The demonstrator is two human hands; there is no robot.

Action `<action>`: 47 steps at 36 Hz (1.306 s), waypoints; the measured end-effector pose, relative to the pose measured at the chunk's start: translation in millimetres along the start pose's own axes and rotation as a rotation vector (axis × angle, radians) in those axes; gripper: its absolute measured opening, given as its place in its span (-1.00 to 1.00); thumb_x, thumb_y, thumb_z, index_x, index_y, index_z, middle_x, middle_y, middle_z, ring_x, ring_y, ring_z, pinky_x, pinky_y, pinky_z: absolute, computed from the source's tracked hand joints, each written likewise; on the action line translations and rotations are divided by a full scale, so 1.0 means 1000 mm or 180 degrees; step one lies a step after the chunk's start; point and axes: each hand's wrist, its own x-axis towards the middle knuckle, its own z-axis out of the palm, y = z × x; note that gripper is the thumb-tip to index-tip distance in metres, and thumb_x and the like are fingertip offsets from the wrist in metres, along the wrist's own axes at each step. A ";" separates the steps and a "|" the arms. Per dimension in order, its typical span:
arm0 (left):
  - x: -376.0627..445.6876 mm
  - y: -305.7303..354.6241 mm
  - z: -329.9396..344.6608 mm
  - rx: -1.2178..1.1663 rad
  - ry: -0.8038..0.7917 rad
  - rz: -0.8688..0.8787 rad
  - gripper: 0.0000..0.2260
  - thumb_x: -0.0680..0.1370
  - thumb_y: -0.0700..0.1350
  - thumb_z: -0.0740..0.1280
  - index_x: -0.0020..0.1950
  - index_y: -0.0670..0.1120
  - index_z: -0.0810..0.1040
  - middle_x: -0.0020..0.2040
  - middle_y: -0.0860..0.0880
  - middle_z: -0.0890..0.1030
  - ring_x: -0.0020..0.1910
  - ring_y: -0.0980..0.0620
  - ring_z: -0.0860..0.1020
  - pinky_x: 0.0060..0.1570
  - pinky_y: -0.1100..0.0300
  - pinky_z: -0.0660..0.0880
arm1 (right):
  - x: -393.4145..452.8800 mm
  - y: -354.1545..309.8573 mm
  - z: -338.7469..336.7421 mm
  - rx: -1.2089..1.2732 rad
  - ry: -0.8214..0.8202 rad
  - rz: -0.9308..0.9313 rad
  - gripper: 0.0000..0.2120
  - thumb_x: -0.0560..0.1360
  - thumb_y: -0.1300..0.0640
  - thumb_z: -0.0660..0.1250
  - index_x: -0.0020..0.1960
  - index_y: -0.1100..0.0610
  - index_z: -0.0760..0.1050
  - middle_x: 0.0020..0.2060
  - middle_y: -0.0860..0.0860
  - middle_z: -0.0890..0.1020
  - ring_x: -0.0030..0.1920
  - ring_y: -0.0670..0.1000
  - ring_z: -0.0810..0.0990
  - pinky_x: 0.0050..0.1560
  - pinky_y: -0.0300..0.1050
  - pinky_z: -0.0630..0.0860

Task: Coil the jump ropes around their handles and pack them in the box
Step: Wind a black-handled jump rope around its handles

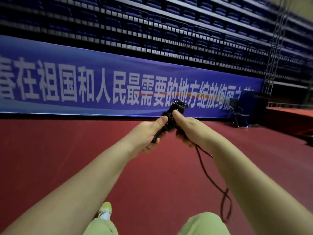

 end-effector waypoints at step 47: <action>-0.076 0.030 -0.012 -0.1453 -0.0936 -0.0330 -0.42 0.35 0.39 0.14 -0.06 -0.10 0.53 -0.44 0.05 0.29 -0.55 0.15 0.28 -0.49 0.30 0.24 | -0.045 -0.048 0.030 0.0942 0.0318 -0.0847 -0.42 0.64 -0.16 -0.01 -0.50 -0.02 0.36 -0.61 -0.16 0.39 -0.55 -0.18 0.27 -0.29 -0.12 0.20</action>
